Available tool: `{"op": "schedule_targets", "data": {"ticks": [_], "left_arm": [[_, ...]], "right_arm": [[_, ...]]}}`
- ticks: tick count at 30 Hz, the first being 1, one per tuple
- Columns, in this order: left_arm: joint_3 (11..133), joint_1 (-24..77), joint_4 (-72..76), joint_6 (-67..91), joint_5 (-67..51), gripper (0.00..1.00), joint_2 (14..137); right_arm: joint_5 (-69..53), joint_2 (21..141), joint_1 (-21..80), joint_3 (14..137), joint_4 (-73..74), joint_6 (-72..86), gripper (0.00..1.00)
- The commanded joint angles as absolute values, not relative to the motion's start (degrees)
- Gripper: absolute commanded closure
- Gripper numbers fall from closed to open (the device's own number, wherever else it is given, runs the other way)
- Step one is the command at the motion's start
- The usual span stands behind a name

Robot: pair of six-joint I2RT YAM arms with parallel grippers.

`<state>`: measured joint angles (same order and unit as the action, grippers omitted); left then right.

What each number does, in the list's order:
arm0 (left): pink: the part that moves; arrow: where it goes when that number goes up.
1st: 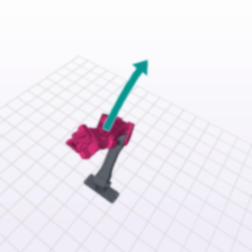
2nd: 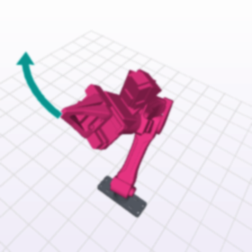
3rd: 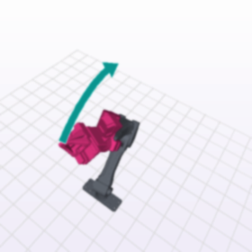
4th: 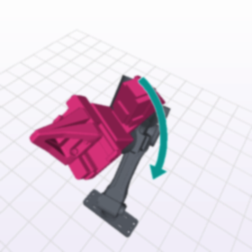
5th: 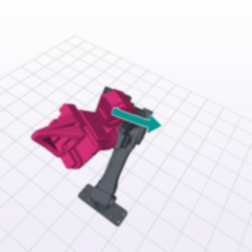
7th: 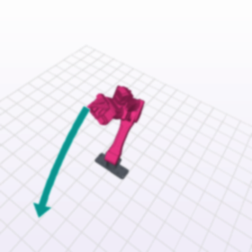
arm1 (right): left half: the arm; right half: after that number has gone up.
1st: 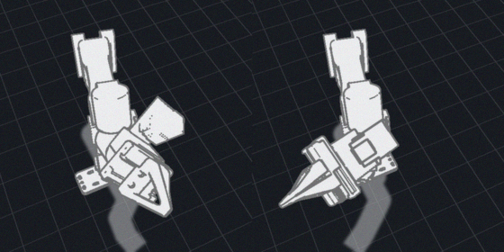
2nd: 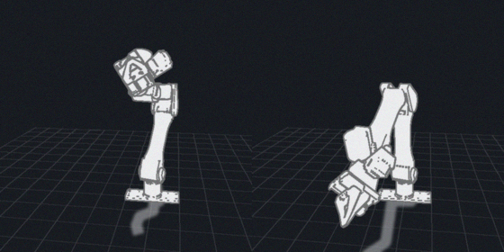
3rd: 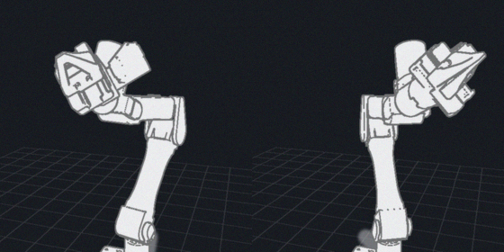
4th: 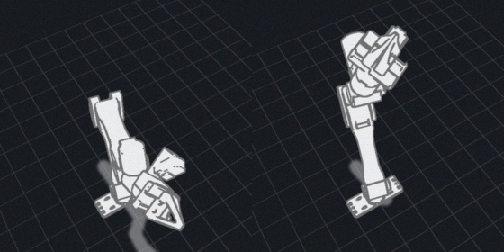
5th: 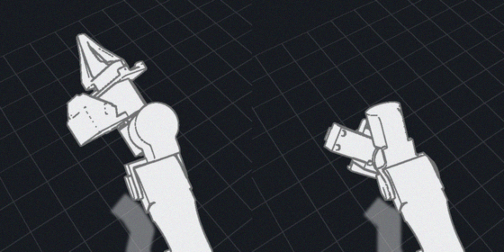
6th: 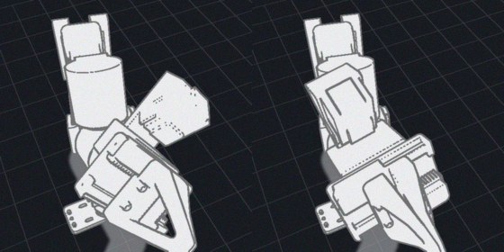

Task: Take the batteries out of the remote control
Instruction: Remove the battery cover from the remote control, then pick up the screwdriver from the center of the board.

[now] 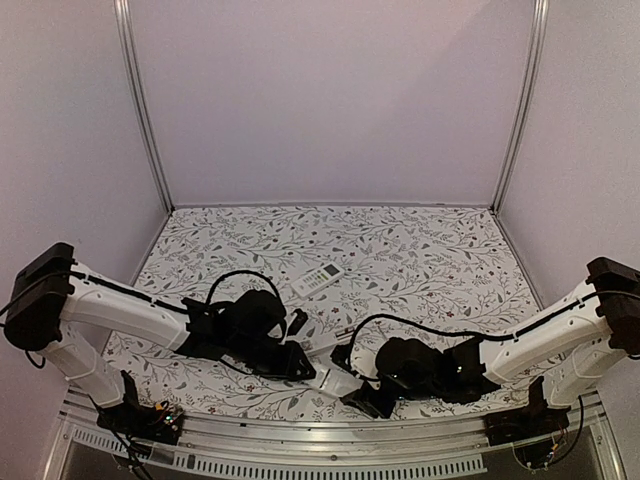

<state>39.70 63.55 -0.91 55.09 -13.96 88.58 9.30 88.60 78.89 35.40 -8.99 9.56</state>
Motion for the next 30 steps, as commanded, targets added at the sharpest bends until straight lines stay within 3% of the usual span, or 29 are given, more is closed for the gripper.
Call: {"op": "schedule_targets", "data": {"ticks": [1,18,26,30], "left_arm": [[37.92,62.24,-0.96,55.3,-14.89,0.82,87.09],[36.87,59.56,-6.88,51.6,-13.18,0.79,81.95],[38.74,59.46,-9.68,49.27,-10.7,0.57,81.3],[40.07,58.67,-11.29,47.97,-8.79,0.37,81.22]], "right_arm": [[10.67,88.95,79.28,35.62,-11.07,10.61,0.81],[9.03,90.42,79.29,34.97,-10.37,10.9,0.81],[6.79,90.11,79.28,34.94,-7.79,10.37,0.81],[5.78,89.07,79.28,34.42,-5.54,10.49,0.81]]}}
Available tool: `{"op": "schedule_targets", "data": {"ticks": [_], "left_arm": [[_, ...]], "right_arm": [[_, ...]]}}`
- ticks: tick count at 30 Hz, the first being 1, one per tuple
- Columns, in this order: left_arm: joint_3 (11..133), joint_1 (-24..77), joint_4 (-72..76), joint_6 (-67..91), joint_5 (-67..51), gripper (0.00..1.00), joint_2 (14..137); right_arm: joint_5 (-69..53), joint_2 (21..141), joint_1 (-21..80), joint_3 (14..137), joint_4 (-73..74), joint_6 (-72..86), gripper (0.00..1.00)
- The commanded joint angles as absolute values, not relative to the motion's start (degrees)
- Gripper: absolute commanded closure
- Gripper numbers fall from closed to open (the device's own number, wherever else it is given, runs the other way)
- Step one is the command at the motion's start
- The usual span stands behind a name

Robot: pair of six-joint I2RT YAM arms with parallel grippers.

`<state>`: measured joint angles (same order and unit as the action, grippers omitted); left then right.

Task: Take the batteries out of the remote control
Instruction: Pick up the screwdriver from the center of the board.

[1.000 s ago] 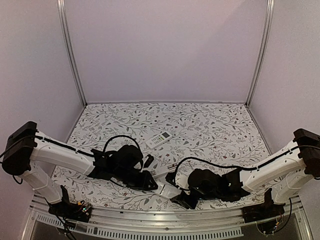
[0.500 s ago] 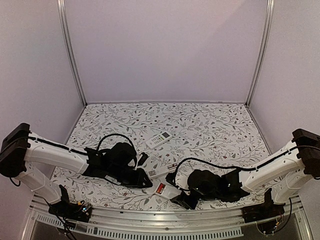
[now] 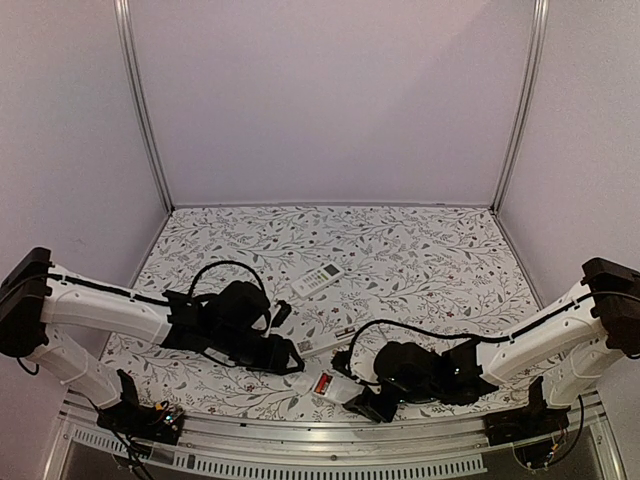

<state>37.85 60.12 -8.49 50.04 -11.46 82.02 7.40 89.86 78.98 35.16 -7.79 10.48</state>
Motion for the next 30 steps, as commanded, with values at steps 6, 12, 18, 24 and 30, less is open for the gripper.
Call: {"op": "schedule_targets", "data": {"ticks": [6,12,18,24,30], "left_arm": [[42.68,55.8,-13.13,44.13,-8.87,0.24,81.32],[43.5,53.98,-13.3,42.18,-9.36,0.23,81.12],[42.53,53.46,-12.84,42.58,-8.81,0.23,80.22],[42.28,53.28,-12.88,42.8,-8.61,0.22,79.55],[42.5,53.14,-12.74,42.98,-8.74,0.22,79.63]], "right_arm": [[4.06,88.81,79.28,34.58,-2.64,10.81,0.81],[4.85,91.61,79.29,36.97,-0.64,9.46,0.78],[8.89,93.18,79.28,37.62,-1.65,8.84,0.54],[12.82,91.33,79.32,37.22,-1.95,8.36,0.35],[14.62,90.53,79.28,36.51,-1.14,8.15,0.22]]}}
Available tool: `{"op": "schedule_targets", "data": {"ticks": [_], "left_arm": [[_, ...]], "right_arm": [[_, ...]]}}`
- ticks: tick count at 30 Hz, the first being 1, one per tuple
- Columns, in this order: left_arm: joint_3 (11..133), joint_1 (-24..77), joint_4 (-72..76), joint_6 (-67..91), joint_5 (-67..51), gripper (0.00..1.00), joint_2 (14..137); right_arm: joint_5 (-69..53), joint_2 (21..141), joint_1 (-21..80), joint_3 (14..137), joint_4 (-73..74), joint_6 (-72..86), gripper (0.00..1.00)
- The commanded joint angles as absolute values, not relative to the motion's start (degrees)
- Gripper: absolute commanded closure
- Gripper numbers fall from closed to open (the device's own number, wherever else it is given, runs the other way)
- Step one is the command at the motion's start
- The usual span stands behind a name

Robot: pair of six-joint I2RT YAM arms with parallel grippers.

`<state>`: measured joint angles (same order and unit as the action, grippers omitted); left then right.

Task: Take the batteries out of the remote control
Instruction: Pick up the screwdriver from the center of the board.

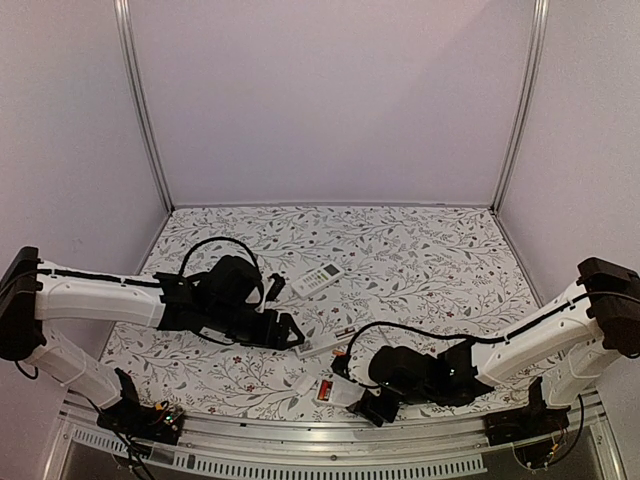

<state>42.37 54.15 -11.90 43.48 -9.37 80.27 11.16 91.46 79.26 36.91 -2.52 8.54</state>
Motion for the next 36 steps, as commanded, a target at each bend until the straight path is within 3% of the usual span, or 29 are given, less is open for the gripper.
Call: {"op": "schedule_targets", "data": {"ticks": [1,8,22,30,36], "left_arm": [[42.56,53.1,-12.79,43.02,-8.71,0.22,79.65],[42.63,53.06,-13.03,43.15,-8.35,0.22,79.07],[42.76,53.0,-12.42,42.85,-8.37,0.22,78.89],[42.99,53.01,-10.17,42.5,-8.19,0.22,78.56],[42.82,53.0,-7.56,43.29,-7.72,0.22,78.29]], "right_arm": [[14.91,90.53,79.28,36.36,-1.14,8.41,0.21],[18.89,88.13,78.94,35.27,-1.19,10.55,0.14],[20.67,81.24,76.29,35.1,1.53,17.39,0.14],[25.63,76.72,69.85,38.75,17.28,32.64,0.26],[23.6,77.19,65.73,36.87,19.78,37.93,0.33]]}}
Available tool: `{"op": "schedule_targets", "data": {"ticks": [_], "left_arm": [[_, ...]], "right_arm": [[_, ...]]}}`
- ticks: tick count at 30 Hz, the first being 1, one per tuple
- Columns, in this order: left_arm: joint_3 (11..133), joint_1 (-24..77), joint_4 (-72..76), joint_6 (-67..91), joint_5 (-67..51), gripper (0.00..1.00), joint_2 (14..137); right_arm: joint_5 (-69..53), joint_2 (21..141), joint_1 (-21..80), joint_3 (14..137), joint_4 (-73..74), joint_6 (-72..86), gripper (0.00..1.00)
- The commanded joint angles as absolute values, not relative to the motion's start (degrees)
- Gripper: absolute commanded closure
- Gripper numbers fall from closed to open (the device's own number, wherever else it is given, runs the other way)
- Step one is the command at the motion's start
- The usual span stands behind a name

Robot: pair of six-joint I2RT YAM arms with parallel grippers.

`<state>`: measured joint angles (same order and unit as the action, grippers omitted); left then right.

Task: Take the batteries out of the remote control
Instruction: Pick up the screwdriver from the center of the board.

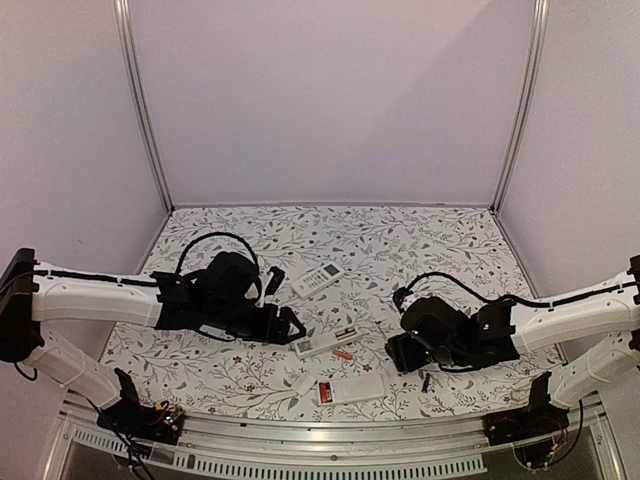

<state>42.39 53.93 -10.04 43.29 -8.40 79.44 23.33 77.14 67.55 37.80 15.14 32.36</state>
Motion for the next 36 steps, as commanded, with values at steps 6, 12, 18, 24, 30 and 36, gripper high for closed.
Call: {"op": "schedule_targets", "data": {"ticks": [6,12,18,24,30,36], "left_arm": [[42.14,53.06,-5.69,44.73,-7.23,0.22,77.97],[41.23,53.02,-3.35,45.98,-7.46,0.22,77.74],[40.91,53.13,-2.1,45.78,-7.82,0.22,77.17],[40.09,53.17,-0.97,46.12,-7.48,0.22,76.05],[40.13,53.3,1.49,46.59,-6.97,0.22,75.86],[40.23,53.79,3.45,47.34,-6.24,0.22,75.33]], "right_arm": [[22.0,79.78,64.95,37.07,18.42,37.96,0.42],[20.65,82.24,64.95,37.07,15.9,37.32,0.5],[19.76,84.95,64.86,37.47,14.14,36.56,0.61],[18.9,87.22,64.69,37.7,12.84,36.62,0.7],[18.34,87.2,64.14,37.38,12.7,38.02,0.84],[16.61,85.75,63.77,36.75,11.07,39.39,0.92]]}}
